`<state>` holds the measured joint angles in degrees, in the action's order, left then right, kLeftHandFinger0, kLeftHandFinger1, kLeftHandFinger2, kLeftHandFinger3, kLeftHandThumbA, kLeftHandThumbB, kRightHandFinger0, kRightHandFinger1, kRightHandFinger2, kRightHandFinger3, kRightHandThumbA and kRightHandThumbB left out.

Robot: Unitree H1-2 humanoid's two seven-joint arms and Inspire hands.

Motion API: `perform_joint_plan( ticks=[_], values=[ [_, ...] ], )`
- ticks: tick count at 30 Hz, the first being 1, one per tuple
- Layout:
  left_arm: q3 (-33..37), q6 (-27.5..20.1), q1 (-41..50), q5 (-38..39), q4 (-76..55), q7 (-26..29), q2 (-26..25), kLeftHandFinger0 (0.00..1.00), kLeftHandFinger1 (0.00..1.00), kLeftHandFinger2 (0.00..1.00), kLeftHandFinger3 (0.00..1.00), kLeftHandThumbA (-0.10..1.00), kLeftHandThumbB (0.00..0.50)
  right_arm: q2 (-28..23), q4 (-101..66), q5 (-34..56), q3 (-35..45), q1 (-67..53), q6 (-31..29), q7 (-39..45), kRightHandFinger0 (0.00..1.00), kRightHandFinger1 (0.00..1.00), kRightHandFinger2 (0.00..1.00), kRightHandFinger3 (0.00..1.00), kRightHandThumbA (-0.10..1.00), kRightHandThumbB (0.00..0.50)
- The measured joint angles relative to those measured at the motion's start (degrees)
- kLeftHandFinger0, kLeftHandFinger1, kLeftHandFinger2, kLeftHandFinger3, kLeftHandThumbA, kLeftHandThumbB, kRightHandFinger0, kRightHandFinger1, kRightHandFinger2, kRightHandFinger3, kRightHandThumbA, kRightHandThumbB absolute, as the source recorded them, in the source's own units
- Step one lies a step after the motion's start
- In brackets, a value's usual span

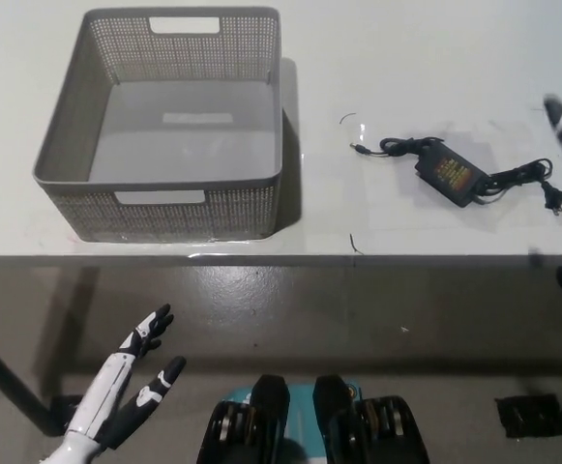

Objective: Use the right hand to pick up a black power cord and place it into a container on the left hand side

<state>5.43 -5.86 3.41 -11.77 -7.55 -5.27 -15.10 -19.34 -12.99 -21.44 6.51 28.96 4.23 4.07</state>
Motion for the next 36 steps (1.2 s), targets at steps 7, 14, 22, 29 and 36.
perform_joint_plan(
  ticks=[7,14,22,29,36],
  values=[
    [0.03,-0.15,-0.23,-0.44,-0.04,-0.2,0.0,1.0,1.0,1.0,1.0,0.89,0.046,-3.48,17.5,-3.22,-6.12,12.44,2.57,1.17,1.0,1.0,1.0,1.0,0.74,0.5],
    [-0.01,-0.14,-0.24,-0.52,-0.09,-0.53,0.0,1.0,1.0,1.0,1.0,0.88,0.064,-4.76,29.28,-5.27,-10.97,18.52,3.45,1.56,1.0,1.0,1.0,1.0,0.7,0.5],
    [-0.19,-0.15,-1.09,-0.42,-0.09,-0.81,0.0,1.0,1.0,1.0,1.0,0.9,0.098,-5.02,37.17,-6.54,-14.2,21.64,4.92,2.43,1.0,1.0,1.0,1.0,0.75,0.5],
    [-0.29,-0.15,-1.5,-0.3,-0.09,-0.92,0.0,1.0,1.0,1.0,1.0,0.93,0.115,-5.08,40.44,-7.87,-17.09,22.47,6.79,3.31,1.0,1.0,1.0,1.0,0.61,0.5],
    [-0.37,-0.15,-2.33,-0.28,-0.09,-1.08,-0.1,1.0,1.0,1.0,1.0,0.9,0.09,-5.08,44.03,-7.97,-17.95,22.45,7.93,4.47,1.0,1.0,1.0,1.0,0.61,0.5]
  ],
)
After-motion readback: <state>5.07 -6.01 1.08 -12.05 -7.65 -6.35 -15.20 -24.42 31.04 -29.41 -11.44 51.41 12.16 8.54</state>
